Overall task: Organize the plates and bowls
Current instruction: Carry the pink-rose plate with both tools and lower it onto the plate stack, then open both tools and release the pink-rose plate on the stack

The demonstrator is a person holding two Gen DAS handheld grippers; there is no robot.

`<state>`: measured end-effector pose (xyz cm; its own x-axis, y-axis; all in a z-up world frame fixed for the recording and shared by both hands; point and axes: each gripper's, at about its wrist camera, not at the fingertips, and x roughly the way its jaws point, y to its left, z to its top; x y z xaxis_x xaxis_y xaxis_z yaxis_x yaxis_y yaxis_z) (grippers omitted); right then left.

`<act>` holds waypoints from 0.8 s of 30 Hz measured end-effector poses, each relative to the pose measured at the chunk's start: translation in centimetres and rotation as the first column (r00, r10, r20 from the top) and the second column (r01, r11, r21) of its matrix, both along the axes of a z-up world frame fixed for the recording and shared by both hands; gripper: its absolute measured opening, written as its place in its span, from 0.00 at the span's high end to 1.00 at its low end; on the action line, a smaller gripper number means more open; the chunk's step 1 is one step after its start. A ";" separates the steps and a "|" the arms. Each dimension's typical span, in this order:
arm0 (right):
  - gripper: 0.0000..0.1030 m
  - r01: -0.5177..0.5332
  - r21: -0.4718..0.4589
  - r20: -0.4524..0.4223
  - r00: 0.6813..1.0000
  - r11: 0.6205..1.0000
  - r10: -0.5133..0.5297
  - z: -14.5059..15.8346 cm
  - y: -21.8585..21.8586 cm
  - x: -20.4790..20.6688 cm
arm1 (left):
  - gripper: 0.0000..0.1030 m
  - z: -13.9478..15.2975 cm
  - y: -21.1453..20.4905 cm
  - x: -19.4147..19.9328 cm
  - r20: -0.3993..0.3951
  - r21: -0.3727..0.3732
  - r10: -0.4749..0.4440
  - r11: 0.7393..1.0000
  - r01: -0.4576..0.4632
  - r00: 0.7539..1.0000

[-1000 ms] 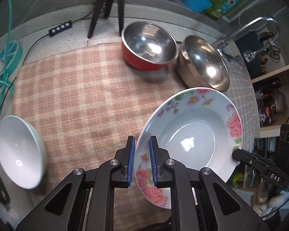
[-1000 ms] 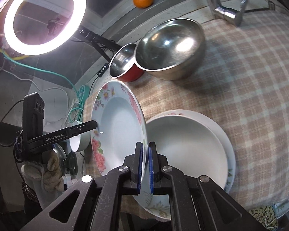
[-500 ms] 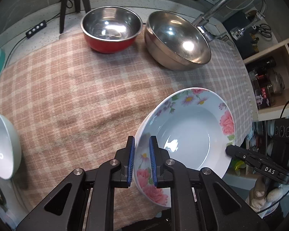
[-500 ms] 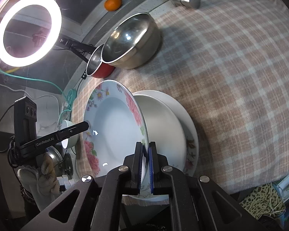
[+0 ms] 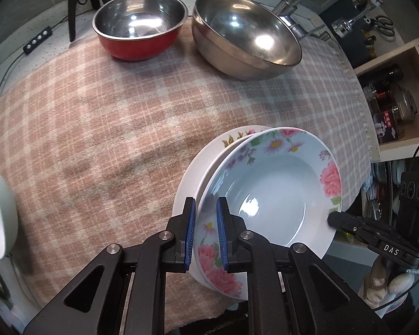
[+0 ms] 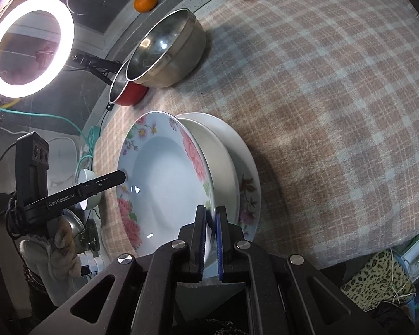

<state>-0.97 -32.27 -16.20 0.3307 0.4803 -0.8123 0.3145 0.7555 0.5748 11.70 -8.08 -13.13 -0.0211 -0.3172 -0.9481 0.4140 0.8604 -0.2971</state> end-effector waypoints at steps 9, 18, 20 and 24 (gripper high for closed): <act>0.93 -0.025 -0.020 -0.024 0.999 0.999 0.025 -0.9 0.4 -0.2 | 0.87 -0.2 -0.2 -0.1 0.002 0.010 -0.007 1.000 0.007 1.000; 0.91 -0.070 -0.083 -0.021 0.997 0.994 0.068 -0.6 1.2 0.3 | 0.87 -0.2 -0.3 -0.2 0.016 0.021 -0.007 1.000 0.007 1.000; 0.90 -0.089 -0.110 -0.021 0.996 0.990 0.087 -0.5 1.6 0.4 | 0.87 -0.3 -0.3 -0.3 0.018 0.029 -0.009 1.000 0.009 1.000; 0.89 -0.125 -0.170 -0.014 0.992 0.978 0.124 0.1 2.4 0.4 | 0.87 -0.5 -0.1 -0.1 0.009 0.021 -0.004 1.000 0.004 1.000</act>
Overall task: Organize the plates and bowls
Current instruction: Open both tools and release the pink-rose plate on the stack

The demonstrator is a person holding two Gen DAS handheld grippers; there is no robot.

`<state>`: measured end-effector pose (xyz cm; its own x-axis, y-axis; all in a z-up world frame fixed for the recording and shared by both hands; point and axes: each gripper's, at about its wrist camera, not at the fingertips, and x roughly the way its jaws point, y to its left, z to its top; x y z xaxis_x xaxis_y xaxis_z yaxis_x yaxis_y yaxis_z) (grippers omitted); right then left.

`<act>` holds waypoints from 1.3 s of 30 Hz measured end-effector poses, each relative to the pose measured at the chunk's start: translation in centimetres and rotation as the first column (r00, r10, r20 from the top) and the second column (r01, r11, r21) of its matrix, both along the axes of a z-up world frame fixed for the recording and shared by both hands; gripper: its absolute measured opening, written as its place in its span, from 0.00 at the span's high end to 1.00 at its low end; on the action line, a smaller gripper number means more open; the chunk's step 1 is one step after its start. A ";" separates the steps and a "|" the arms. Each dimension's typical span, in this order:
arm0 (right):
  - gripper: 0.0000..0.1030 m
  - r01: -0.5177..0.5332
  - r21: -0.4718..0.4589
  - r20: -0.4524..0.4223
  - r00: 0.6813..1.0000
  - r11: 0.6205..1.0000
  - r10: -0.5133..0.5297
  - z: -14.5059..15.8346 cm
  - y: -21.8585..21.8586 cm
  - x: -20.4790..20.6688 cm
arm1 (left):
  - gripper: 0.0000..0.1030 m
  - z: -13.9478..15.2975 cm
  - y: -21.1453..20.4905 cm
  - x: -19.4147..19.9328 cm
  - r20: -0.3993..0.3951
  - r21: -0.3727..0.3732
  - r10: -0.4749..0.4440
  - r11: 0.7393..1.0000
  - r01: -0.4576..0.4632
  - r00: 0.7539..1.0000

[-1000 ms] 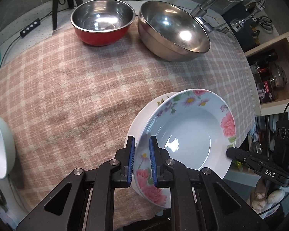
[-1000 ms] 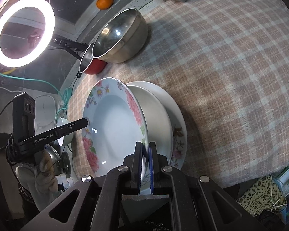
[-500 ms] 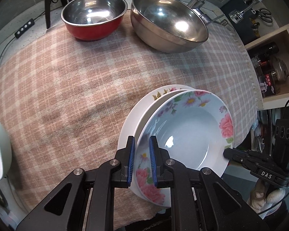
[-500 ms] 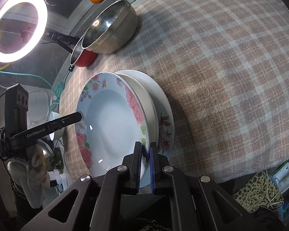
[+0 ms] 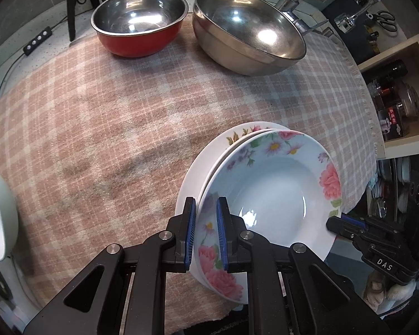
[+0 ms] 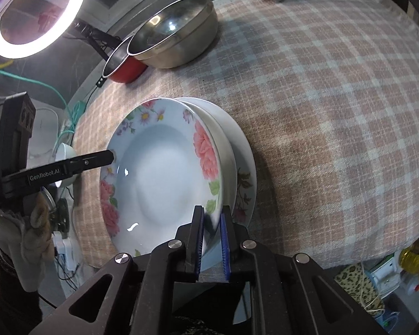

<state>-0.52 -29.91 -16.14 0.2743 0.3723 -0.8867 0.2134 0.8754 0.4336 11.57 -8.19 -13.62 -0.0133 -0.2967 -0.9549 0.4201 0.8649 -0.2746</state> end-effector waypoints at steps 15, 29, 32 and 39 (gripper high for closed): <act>0.85 -0.001 -0.059 0.009 1.000 0.998 0.001 0.2 -0.6 -0.3 | 0.87 0.4 -0.2 -0.1 0.011 -0.015 -0.008 1.000 0.008 1.000; 0.85 0.000 -0.081 0.077 0.997 0.997 0.006 2.2 -1.1 -0.5 | 0.87 2.6 1.7 -0.7 0.103 -0.061 0.068 0.996 -0.062 0.992; 0.78 0.006 -0.104 0.121 0.993 0.995 0.006 3.1 -1.4 -0.4 | 0.87 3.3 2.6 -0.9 0.125 -0.076 0.103 0.993 -0.094 0.987; 0.65 0.024 -0.091 0.198 0.980 0.996 -0.005 4.6 -2.6 0.1 | 0.87 4.7 5.5 -1.3 0.154 -0.131 0.214 0.972 -0.195 0.965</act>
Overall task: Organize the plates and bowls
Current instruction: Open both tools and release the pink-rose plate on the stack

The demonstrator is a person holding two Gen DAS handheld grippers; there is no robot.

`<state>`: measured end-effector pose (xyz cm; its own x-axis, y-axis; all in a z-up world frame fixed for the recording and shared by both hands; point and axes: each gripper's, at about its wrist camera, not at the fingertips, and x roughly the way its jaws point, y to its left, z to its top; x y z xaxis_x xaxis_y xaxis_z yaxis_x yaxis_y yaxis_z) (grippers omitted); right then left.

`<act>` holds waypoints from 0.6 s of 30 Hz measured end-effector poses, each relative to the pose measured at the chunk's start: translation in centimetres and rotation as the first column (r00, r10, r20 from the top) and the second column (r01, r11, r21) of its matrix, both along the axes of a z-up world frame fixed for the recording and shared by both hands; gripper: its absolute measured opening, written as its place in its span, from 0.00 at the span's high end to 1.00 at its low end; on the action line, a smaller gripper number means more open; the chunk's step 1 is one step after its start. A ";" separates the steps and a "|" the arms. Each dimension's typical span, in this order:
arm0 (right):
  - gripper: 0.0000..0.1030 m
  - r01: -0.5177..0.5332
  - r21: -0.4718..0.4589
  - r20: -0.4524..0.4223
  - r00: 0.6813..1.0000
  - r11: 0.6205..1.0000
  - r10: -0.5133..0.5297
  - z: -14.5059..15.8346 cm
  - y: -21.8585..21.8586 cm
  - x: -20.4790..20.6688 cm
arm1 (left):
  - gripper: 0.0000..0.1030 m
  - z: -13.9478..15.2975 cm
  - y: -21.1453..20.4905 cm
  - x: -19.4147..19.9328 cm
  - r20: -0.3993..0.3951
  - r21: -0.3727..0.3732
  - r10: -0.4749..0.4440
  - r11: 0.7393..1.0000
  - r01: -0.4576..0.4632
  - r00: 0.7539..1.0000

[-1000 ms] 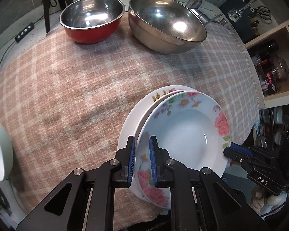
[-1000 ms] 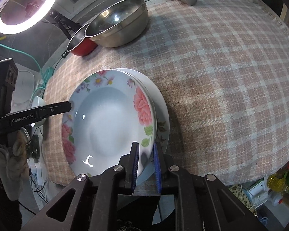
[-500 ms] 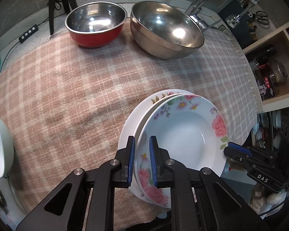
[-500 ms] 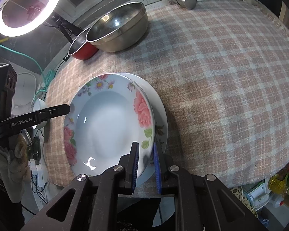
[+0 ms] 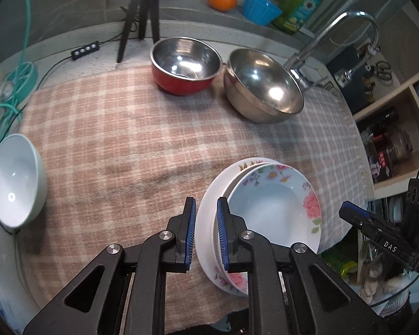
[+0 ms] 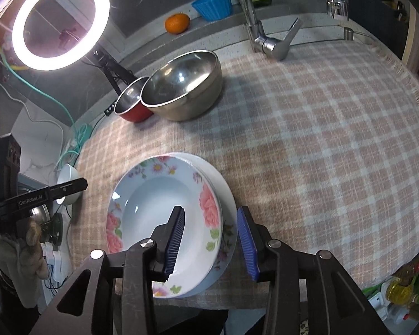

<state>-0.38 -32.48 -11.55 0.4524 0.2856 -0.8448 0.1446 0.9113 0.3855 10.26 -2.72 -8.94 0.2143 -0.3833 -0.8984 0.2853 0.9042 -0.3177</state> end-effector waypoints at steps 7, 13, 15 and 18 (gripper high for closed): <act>0.64 -0.039 -0.047 0.078 0.996 0.998 0.043 1.2 -0.6 1.7 | 0.87 0.7 0.8 -0.1 0.015 -0.040 0.077 0.996 -0.076 0.997; 0.33 -0.085 -0.062 0.149 0.985 0.994 0.093 2.3 -1.5 3.9 | 0.83 1.0 -0.5 0.1 0.029 -0.063 0.119 0.991 -0.117 0.992; 0.33 -0.105 -0.077 0.157 0.981 0.991 0.116 2.6 -1.8 4.9 | 0.79 1.0 -1.3 0.3 0.033 -0.068 0.127 0.990 -0.125 0.991; 0.33 -0.120 -0.108 0.156 0.978 0.987 0.136 2.7 -2.3 6.5 | 0.79 1.0 -2.5 0.7 0.030 -0.086 0.141 0.987 -0.138 0.990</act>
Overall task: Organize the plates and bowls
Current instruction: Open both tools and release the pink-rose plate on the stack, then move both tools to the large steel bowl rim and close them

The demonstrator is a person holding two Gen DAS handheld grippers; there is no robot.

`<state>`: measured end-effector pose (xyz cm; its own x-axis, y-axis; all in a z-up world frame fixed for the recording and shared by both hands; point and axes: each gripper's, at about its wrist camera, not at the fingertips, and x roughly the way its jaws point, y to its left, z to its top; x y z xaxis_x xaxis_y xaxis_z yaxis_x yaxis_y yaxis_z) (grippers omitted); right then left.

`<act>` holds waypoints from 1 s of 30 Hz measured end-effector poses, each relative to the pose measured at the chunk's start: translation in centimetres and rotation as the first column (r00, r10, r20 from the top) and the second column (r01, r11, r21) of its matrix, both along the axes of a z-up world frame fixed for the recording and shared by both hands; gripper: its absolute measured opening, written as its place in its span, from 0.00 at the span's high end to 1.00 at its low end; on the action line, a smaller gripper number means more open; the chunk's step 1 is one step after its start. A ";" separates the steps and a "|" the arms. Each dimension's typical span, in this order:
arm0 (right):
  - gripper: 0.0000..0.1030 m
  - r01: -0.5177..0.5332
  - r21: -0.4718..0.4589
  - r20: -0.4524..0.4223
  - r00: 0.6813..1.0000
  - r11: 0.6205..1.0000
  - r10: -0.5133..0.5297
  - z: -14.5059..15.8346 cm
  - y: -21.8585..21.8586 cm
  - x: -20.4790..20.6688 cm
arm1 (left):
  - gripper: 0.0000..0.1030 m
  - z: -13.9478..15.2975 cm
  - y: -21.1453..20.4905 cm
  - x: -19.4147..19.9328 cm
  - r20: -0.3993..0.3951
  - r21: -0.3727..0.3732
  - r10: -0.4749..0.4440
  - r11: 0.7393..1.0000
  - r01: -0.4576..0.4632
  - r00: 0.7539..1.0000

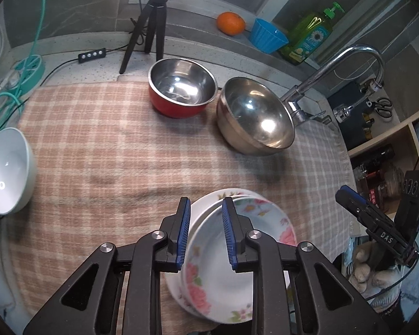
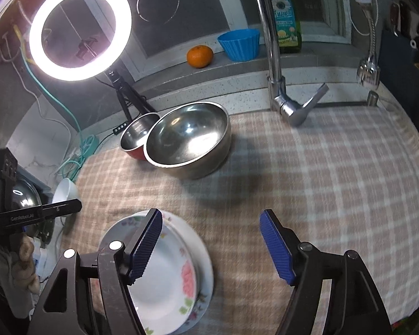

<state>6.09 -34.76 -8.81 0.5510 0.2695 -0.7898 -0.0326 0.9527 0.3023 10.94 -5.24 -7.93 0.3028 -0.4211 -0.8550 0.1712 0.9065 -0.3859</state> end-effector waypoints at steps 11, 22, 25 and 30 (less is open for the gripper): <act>0.33 -0.030 0.031 -0.007 1.000 0.999 0.030 -0.2 -2.1 5.6 | 0.79 -0.6 -3.6 2.7 -0.028 -0.061 0.051 0.997 -0.052 0.998; 0.46 -0.006 0.133 -0.091 0.996 0.991 0.018 -2.6 -2.9 10.6 | 0.79 -2.3 -4.7 6.8 -0.097 -0.113 0.127 0.984 -0.137 0.987; 0.52 0.019 0.183 -0.124 0.992 0.983 0.004 -3.5 -3.1 11.6 | 0.79 -2.7 -5.2 7.6 -0.102 -0.105 0.143 0.983 -0.153 0.985; 0.57 0.047 0.220 -0.152 0.988 0.974 -0.013 -4.2 -3.2 13.2 | 0.79 -3.2 -5.7 9.2 -0.108 -0.084 0.159 0.982 -0.168 0.981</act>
<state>19.33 -37.92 -12.98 0.4428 0.4326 -0.7853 0.0560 0.8609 0.5058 20.09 -10.90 -11.17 0.2888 -0.4519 -0.8440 -0.0201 0.8785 -0.4772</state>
